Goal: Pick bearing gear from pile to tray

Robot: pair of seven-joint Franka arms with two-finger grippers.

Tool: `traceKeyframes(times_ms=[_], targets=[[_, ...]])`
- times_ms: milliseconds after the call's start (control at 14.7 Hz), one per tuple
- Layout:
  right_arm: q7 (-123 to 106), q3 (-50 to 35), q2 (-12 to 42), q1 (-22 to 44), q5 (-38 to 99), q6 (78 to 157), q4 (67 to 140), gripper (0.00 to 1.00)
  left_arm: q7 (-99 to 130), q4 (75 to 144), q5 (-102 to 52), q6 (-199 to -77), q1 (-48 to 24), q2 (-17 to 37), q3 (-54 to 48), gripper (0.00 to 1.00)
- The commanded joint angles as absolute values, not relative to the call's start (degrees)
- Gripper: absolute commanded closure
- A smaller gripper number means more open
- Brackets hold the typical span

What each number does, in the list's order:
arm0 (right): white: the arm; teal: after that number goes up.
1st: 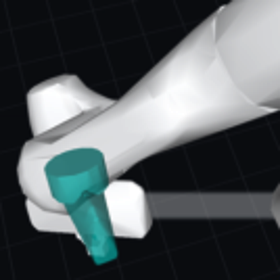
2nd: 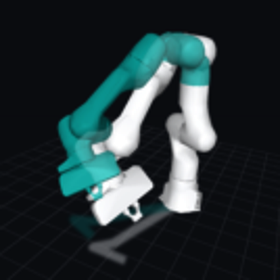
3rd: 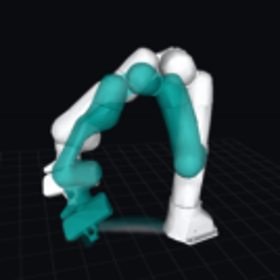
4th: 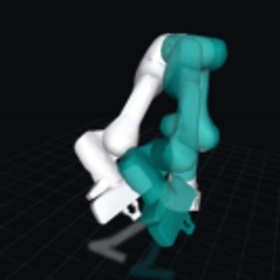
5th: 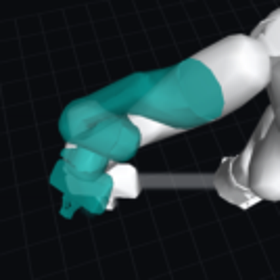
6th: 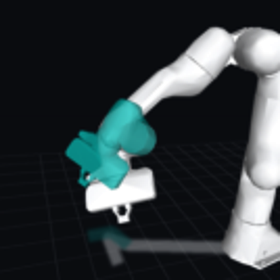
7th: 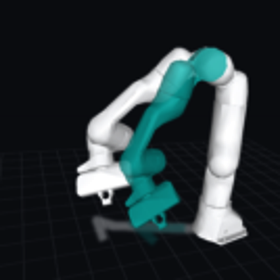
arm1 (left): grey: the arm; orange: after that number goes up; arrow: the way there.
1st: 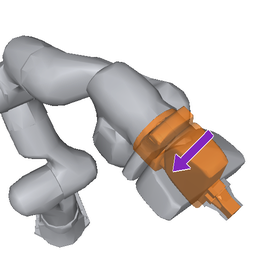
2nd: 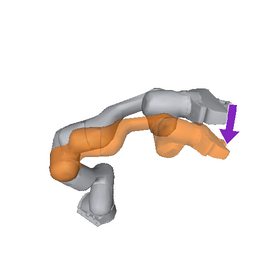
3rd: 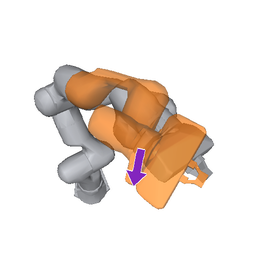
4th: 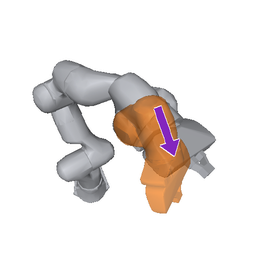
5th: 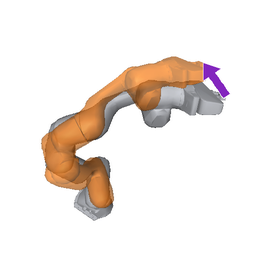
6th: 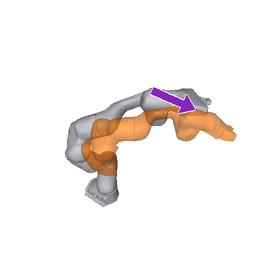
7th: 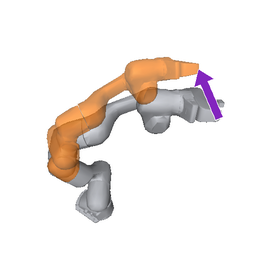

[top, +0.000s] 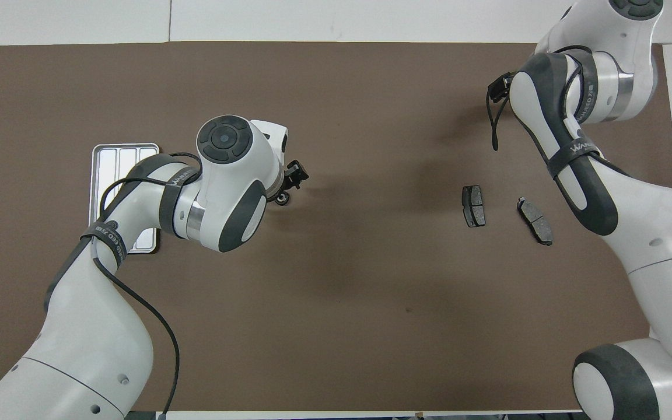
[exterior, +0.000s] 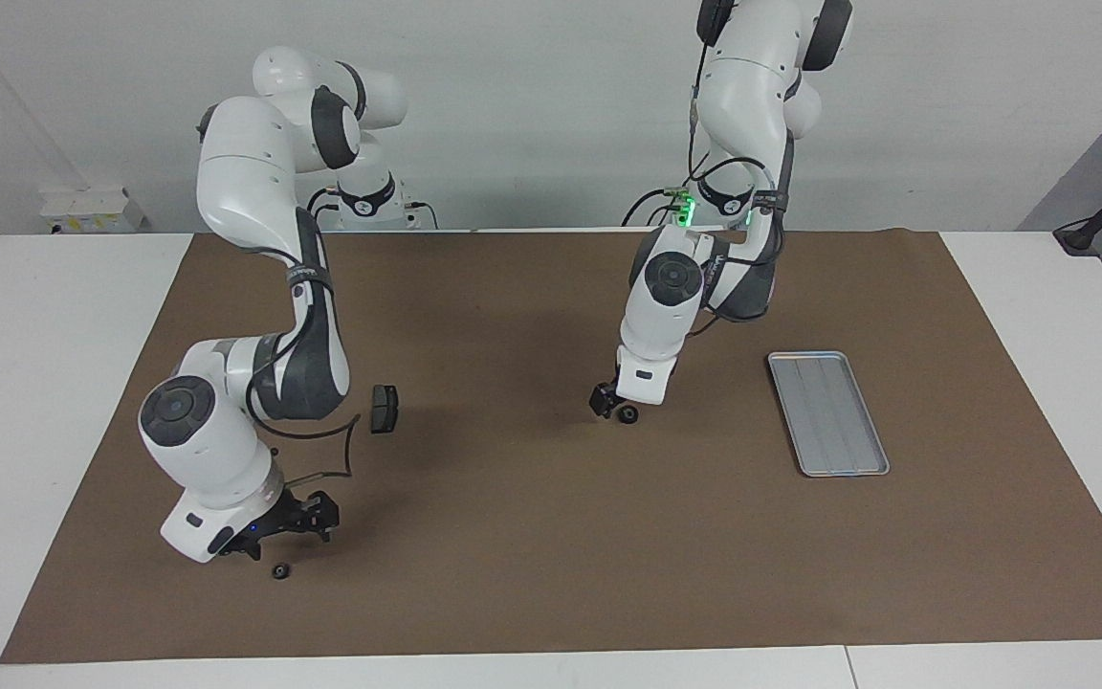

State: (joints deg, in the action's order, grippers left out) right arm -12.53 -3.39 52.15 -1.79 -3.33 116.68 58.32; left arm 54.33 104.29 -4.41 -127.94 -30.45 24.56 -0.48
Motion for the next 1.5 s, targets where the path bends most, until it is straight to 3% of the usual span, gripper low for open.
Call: traceKeyframes(times_ms=[0, 273, 409, 886, 1227, 1364, 1432], targets=[[-14.7, -4.0, 53.3, -3.1, -3.3, 118.8, 58.2, 0.0, 55.2, 106.6, -5.4, -131.3, -31.6, 24.1, 0.6, 0.04], [-14.6, -4.1, 53.9, -3.3, -3.3, 120.0, 58.3, 0.01, 55.3, 106.5, -5.4, -132.5, -31.3, 24.3, 0.6, 0.08], [-14.5, -4.1, 54.1, -3.3, -3.3, 120.5, 58.2, 0.07, 55.3, 106.5, -5.3, -132.5, -31.3, 24.3, 0.7, 0.09], [-14.5, -4.0, 55.7, -3.9, -3.3, 123.6, 58.2, 0.08, 55.3, 106.6, -5.0, -133.2, -31.2, 24.6, 1.1, 0.09], [-14.4, -4.0, 55.5, -3.9, -3.3, 122.7, 58.1, 0.19, 55.8, 105.8, -4.9, -133.0, -31.6, 26.4, 1.1, 0.11], [-14.4, -3.9, 55.4, -3.9, -3.3, 122.6, 58.1, 0.28, 55.8, 105.5, -4.9, -132.7, -31.6, 26.5, 1.1, 0.12], [-14.4, -3.9, 55.4, -3.9, -3.3, 122.6, 58.1, 0.32, 55.8, 105.4, -4.9, -132.6, -31.6, 26.5, 1.1, 0.17]])
